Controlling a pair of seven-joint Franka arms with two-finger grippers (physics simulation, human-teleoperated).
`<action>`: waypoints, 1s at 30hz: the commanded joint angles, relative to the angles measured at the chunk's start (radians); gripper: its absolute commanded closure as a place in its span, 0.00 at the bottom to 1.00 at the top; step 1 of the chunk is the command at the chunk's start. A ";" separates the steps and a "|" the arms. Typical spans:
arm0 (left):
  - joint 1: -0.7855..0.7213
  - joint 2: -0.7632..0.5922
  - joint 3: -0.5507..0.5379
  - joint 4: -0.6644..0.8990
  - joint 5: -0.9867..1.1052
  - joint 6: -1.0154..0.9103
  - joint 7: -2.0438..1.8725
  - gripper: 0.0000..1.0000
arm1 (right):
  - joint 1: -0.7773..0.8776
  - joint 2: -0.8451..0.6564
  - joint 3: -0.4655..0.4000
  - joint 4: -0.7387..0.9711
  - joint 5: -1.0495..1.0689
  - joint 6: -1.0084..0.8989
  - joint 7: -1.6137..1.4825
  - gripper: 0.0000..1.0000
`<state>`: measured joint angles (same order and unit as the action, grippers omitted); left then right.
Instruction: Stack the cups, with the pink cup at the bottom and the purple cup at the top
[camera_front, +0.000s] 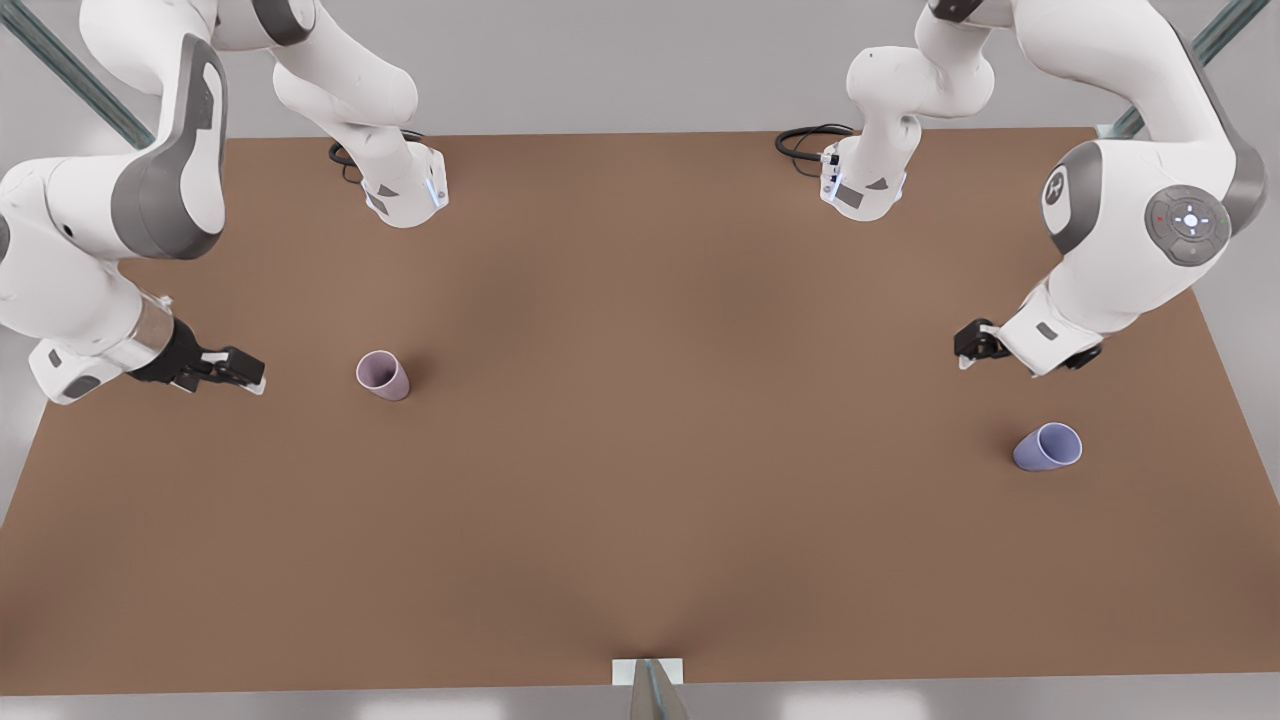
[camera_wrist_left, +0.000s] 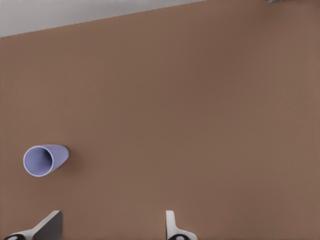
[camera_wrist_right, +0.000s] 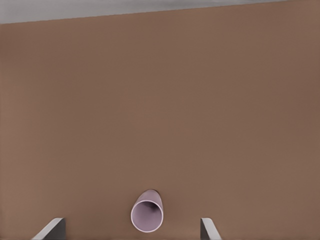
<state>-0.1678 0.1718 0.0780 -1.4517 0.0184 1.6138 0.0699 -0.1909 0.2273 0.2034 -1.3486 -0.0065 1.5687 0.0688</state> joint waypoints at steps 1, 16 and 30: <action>0.002 0.000 0.000 0.002 0.000 0.012 0.022 0.00 | 0.001 -0.002 0.001 0.002 -0.001 0.007 0.013 0.00; 0.004 -0.014 -0.001 0.001 -0.003 0.009 0.024 0.00 | 0.243 -0.230 -0.197 -0.630 0.020 0.392 -0.067 0.00; -0.002 -0.011 0.002 -0.053 -0.001 0.011 0.022 0.00 | 0.108 -0.148 -0.202 -0.842 0.118 0.651 -0.142 0.00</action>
<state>-0.1707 0.1627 0.0800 -1.5018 0.0164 1.6239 0.0888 -0.1261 0.0777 0.0017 -2.1789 0.0953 2.1161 -0.0034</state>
